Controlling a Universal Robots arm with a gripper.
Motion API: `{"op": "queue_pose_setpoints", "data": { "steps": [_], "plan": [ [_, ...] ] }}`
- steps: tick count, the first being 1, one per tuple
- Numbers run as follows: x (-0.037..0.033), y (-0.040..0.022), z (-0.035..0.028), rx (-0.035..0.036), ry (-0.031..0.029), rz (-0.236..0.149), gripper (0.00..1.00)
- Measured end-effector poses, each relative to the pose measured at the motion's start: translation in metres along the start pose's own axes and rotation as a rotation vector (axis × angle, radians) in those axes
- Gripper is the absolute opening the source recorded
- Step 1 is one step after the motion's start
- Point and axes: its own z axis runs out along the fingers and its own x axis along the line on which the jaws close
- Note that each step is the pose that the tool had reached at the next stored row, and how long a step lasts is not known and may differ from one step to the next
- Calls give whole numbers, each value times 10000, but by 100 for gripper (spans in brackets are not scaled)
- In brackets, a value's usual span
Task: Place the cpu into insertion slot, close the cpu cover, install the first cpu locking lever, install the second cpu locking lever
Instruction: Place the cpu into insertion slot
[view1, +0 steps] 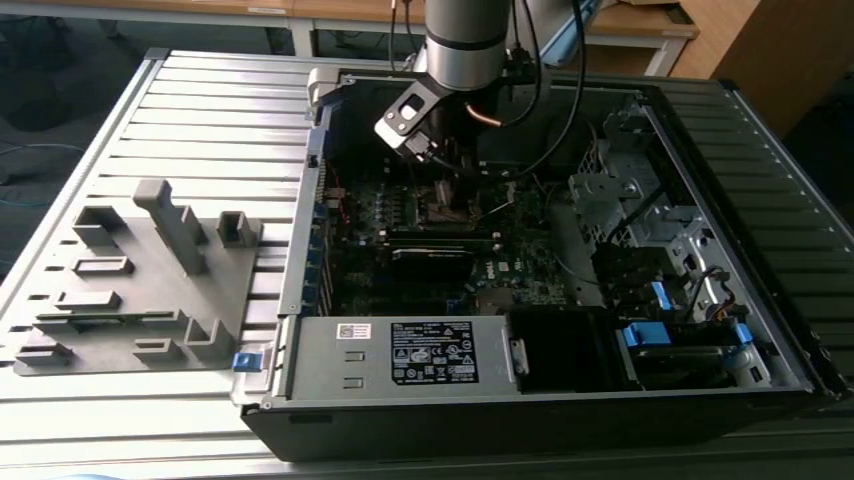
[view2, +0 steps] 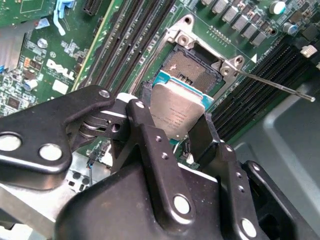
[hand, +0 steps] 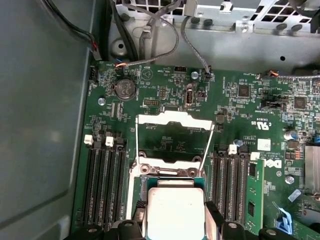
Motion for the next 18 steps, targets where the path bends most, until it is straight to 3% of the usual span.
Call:
{"op": "queue_pose_setpoints", "data": {
  "steps": [6,8,9,18],
  "plan": [
    [0,-2,1,0,21,3,54],
    [0,-3,4,-10,153,15,54],
    [1,-3,4,-11,187,18,54],
    [1,-11,62,-11,188,22,54]
  ]
}}
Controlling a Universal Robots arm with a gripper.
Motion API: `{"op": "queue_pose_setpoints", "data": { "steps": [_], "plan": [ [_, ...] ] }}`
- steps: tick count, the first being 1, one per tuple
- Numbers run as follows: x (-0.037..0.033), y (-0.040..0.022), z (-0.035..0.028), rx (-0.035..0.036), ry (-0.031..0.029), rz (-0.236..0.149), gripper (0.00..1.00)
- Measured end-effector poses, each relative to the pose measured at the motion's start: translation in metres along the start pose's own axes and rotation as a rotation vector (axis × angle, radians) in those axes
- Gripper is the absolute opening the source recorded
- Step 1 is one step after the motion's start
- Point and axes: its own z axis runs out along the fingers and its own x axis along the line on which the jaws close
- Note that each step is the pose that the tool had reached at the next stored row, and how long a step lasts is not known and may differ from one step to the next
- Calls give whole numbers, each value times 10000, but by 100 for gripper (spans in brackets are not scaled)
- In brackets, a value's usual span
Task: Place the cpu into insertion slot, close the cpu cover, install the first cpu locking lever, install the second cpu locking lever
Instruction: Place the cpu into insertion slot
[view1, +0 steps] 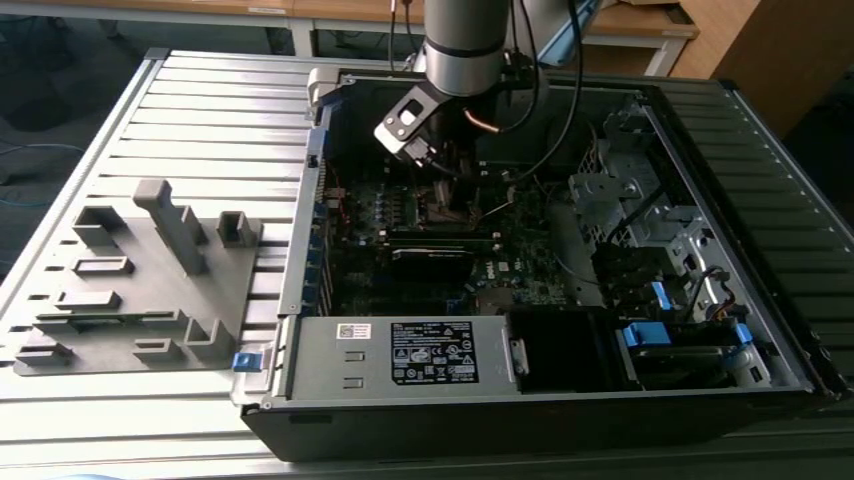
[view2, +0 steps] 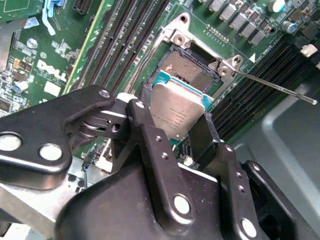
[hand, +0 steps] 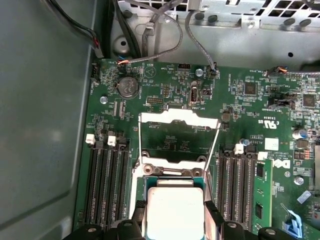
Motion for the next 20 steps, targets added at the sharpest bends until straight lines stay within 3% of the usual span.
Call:
{"op": "queue_pose_setpoints", "data": {
  "steps": [5,11,20],
  "plan": [
    [0,0,5,0,-1,1,54],
    [-1,-11,85,-1,-2,26,54],
    [6,-51,119,-3,-3,173,54]
  ]
}}
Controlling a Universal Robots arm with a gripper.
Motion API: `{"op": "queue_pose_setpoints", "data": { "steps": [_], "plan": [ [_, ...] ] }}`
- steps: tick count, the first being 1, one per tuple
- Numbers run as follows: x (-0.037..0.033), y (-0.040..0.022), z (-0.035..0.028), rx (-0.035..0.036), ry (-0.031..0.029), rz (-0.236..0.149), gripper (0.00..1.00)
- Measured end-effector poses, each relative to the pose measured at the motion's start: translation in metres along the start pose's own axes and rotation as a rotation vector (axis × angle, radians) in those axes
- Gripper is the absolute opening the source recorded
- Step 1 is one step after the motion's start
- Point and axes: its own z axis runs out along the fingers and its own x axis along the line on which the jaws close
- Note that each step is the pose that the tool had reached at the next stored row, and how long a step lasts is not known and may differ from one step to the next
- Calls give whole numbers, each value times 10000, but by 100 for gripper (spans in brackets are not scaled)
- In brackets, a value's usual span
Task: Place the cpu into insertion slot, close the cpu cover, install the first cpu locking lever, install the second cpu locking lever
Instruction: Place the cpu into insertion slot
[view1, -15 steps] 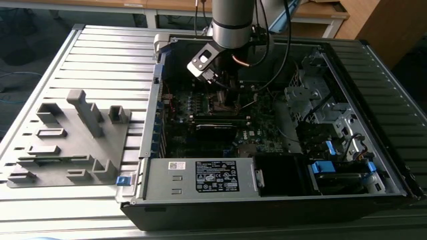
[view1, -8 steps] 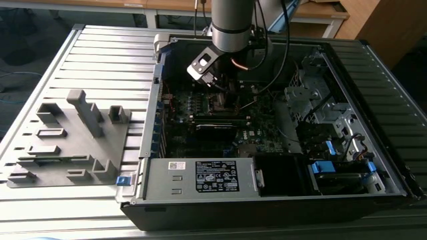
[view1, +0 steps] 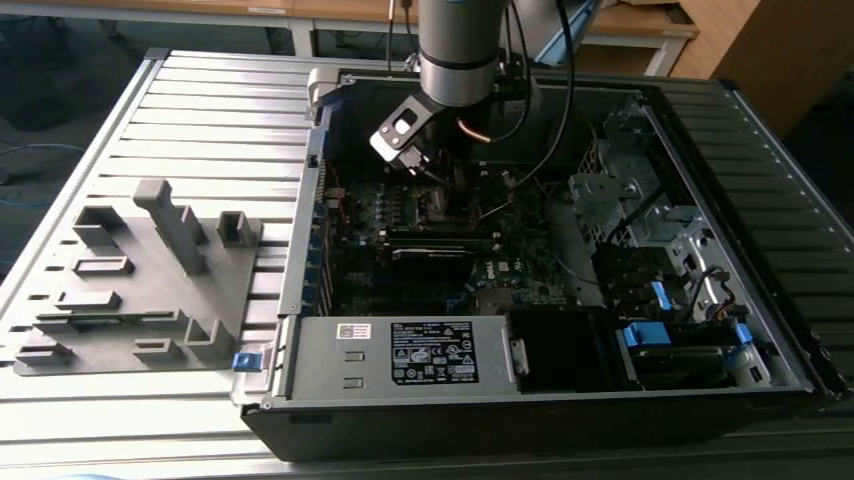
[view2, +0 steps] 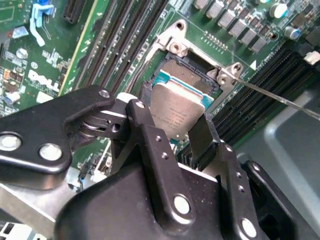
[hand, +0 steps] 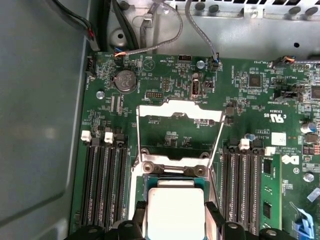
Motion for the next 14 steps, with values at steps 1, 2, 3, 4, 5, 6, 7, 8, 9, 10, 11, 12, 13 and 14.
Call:
{"op": "queue_pose_setpoints", "data": {
  "steps": [1,2,3,4,5,6,7,8,9,10,11,12,13,14],
  "plan": [
    [0,-2,14,0,-4,41,54],
    [0,-4,26,0,-7,73,54],
    [0,-6,35,0,-9,98,54],
    [0,-10,40,0,-11,114,54],
    [0,-15,44,0,-12,125,54],
    [0,-20,48,0,-14,134,54],
    [0,-24,50,0,-15,142,54],
    [0,-26,54,-1,-14,153,54],
    [0,-27,62,-2,-16,181,54],
    [0,-27,69,-2,-21,233,54],
    [0,-28,73,-2,-25,263,54],
    [-1,-29,73,-1,-27,267,54],
    [-1,-30,75,-1,-26,269,54],
    [0,-32,81,-4,-24,269,54]
  ]
}}
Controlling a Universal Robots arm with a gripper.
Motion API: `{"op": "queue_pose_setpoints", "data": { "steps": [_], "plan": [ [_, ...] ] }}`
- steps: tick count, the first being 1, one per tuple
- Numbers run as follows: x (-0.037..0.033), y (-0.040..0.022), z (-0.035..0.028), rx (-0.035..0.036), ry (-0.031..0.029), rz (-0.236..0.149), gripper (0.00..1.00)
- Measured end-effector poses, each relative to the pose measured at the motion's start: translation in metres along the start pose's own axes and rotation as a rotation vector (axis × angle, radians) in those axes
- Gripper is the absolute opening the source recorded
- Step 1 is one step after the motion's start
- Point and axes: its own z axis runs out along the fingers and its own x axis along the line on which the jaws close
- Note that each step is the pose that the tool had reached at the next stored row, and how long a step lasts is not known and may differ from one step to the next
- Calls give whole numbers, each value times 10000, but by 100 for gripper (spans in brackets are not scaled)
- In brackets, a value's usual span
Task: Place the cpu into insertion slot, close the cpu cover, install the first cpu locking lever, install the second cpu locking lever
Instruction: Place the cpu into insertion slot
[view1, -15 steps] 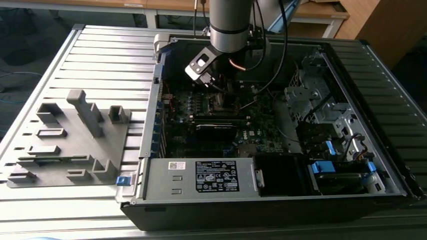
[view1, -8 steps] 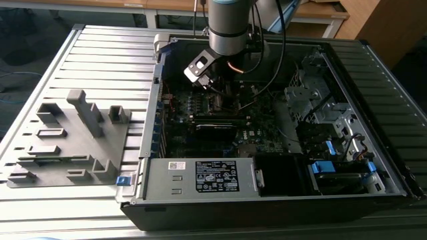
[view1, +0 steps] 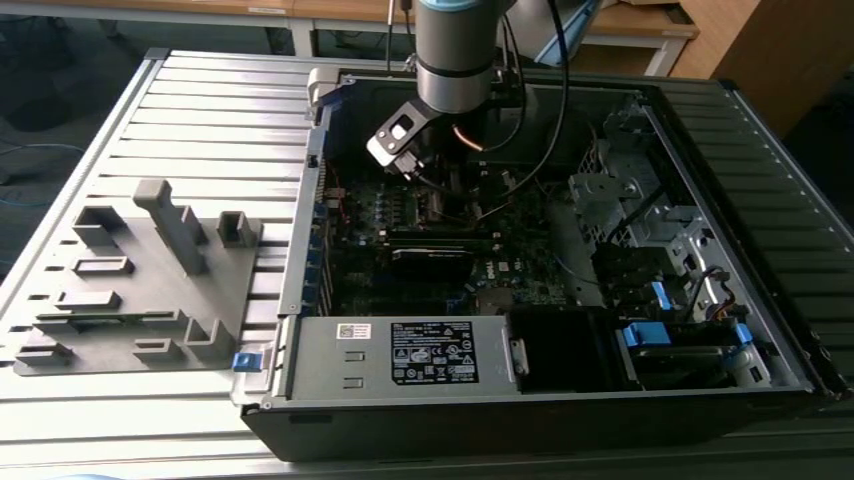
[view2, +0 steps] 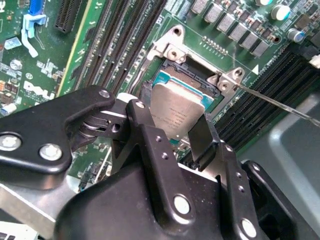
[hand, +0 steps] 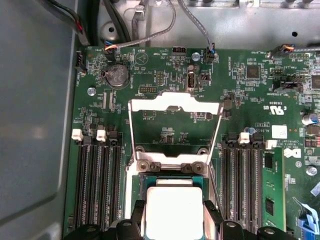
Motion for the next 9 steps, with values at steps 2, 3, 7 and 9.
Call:
{"op": "queue_pose_setpoints", "data": {
  "steps": [2,3,7,9],
  "plan": [
    [-1,-3,27,1,-1,-1,54],
    [-1,-4,39,2,-1,-2,54],
    [1,-13,46,2,-3,0,54],
    [10,-23,47,1,-1,0,54]
  ]
}}
